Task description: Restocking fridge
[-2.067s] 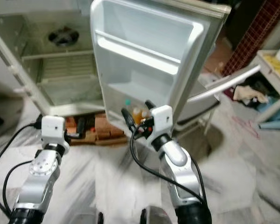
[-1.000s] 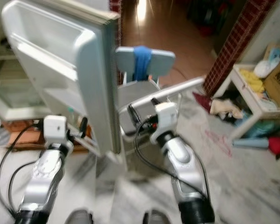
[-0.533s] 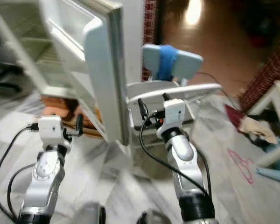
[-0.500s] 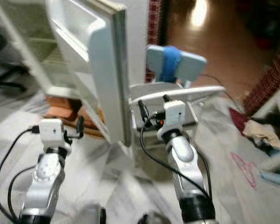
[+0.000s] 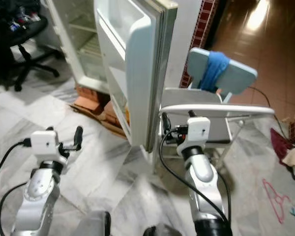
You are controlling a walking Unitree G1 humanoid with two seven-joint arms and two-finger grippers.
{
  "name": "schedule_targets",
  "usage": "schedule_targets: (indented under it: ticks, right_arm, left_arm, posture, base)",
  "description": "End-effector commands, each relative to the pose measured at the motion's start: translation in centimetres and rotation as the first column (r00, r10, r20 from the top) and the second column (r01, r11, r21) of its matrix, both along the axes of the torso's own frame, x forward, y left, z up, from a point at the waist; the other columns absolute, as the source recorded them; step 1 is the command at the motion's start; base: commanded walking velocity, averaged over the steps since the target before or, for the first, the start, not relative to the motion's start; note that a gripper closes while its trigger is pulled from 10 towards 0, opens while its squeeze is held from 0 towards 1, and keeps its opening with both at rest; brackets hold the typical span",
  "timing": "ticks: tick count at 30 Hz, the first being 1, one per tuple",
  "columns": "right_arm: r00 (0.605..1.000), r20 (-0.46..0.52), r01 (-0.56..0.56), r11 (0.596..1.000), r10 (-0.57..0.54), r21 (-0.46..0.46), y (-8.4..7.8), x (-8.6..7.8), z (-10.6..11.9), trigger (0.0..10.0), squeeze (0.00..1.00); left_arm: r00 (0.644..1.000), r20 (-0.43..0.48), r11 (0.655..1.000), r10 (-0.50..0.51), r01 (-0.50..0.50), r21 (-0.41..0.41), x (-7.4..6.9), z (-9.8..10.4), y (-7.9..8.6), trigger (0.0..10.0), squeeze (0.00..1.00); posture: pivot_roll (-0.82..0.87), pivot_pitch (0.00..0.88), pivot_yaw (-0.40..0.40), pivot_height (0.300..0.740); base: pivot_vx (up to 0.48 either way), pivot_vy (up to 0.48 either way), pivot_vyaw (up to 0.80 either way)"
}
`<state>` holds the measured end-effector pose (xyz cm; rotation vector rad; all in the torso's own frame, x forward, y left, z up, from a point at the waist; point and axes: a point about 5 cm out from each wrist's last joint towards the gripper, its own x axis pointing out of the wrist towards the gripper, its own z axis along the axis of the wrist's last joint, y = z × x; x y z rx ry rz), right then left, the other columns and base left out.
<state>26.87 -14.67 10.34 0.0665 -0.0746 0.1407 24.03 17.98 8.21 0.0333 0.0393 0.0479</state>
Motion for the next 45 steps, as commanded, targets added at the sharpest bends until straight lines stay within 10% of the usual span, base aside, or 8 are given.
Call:
schedule_targets:
  ticks: [1, 28, 42, 45]
  right_arm:
    - [0.999, 0.012, 0.046, 0.999, -0.046, -0.024, -0.9, 0.0, 0.3, 10.0, 0.00]
    - [0.999, 0.035, 0.033, 0.999, -0.031, -0.042, -0.1, 1.8, 1.7, 10.0, 0.00]
    - [0.970, 0.111, -0.226, 0.969, 0.214, 0.105, 6.9, 5.6, 5.9, 10.0, 0.00]
    - [0.920, 0.161, -0.382, 0.910, 0.358, 0.161, 9.1, 5.1, 7.8, 10.0, 0.00]
  left_arm:
    - [0.999, 0.018, 0.999, -0.029, 0.029, -0.014, 0.2, 0.4, -0.7, 10.0, 0.00]
    - [0.999, 0.016, 0.999, -0.030, 0.030, -0.034, 0.6, 0.7, -1.0, 10.0, 0.00]
    - [0.952, -0.160, 0.966, 0.260, -0.257, 0.040, -3.8, -2.4, 5.1, 10.0, 0.00]
    - [0.926, -0.226, 0.953, 0.302, -0.302, 0.038, -5.4, -3.7, 5.9, 10.0, 0.00]
  posture:
    - [0.05, 0.066, -0.031, 0.740]
    - [0.04, 0.083, -0.024, 0.740]
    - [0.12, 0.083, -0.049, 0.740]
    - [0.13, 0.082, -0.053, 0.740]
  base:
    - [0.368, 0.000, 0.00]
    - [0.217, 0.000, 0.00]
    - [0.000, 0.000, 0.00]
    - [0.000, 0.000, 0.00]
